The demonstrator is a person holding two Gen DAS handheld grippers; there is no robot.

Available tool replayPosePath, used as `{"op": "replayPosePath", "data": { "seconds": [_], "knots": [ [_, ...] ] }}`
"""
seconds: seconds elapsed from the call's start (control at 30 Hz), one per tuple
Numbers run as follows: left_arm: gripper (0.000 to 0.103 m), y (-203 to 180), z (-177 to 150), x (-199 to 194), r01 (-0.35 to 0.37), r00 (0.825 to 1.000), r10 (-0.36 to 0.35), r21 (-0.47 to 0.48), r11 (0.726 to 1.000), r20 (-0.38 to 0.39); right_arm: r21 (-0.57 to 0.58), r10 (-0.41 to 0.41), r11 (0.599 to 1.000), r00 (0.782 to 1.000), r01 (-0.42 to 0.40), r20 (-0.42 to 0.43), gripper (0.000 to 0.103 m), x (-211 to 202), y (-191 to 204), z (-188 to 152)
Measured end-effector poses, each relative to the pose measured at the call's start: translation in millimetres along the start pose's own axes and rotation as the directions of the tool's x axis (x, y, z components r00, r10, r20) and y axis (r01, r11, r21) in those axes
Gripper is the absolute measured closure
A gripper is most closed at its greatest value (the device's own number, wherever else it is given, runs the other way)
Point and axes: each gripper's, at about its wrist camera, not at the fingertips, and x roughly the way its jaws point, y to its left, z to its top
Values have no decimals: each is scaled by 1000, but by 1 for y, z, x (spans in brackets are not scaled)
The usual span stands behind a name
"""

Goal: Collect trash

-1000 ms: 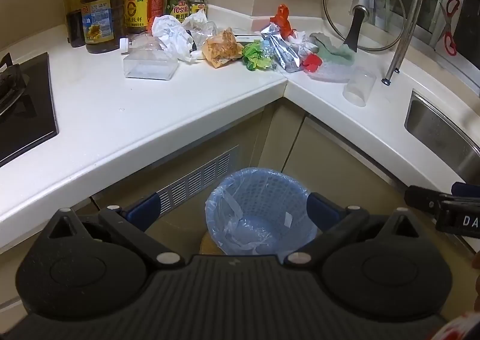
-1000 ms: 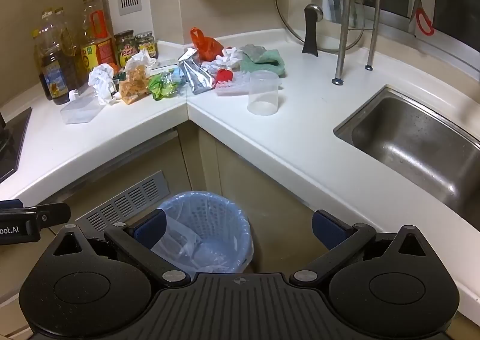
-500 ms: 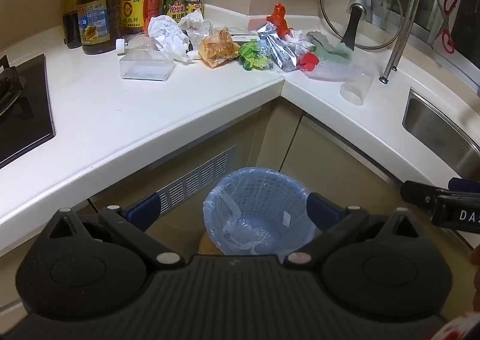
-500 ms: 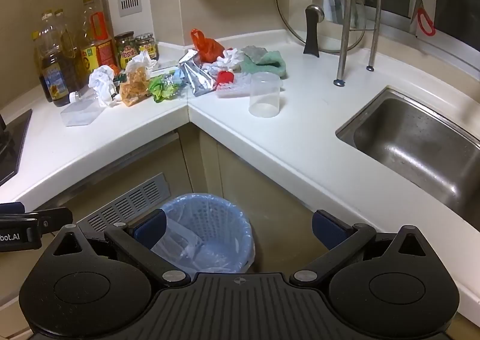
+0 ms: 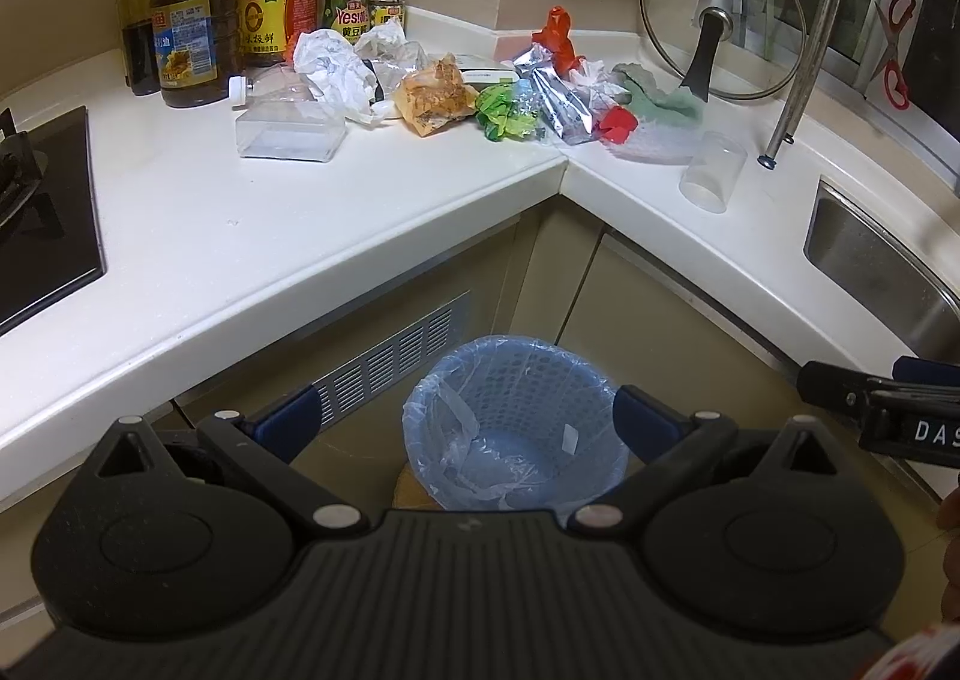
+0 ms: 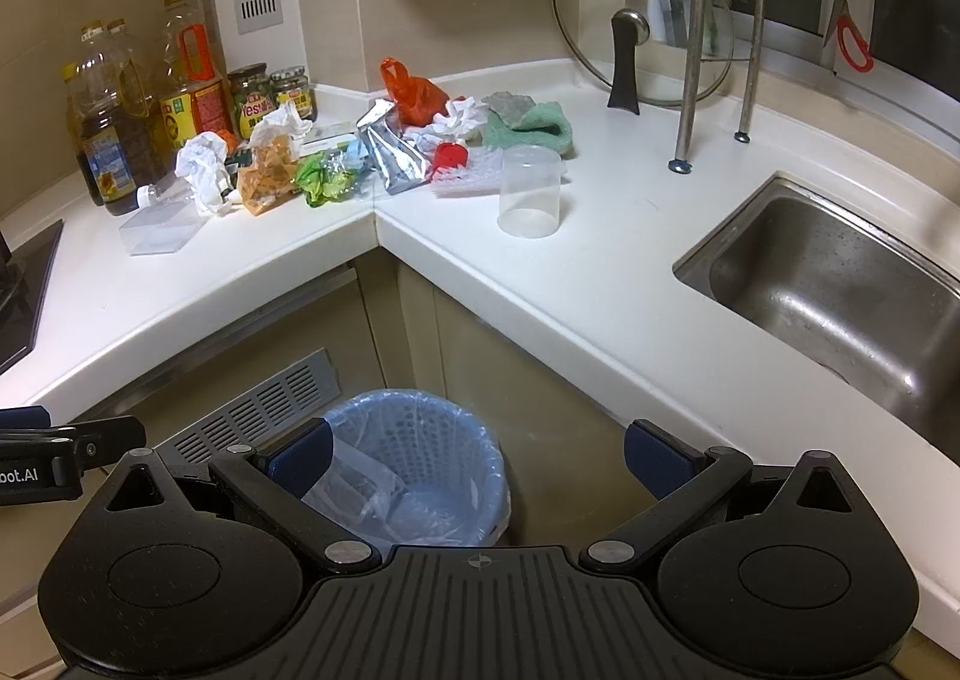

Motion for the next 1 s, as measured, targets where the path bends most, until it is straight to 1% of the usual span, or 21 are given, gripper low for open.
{"op": "replayPosePath", "data": {
  "seconds": [1.0],
  "knots": [
    [1,2,2,-1,2,1000,-2,-6,1000,4,2,2,1000,1000,-2,2,1,0,1,0]
  ]
}}
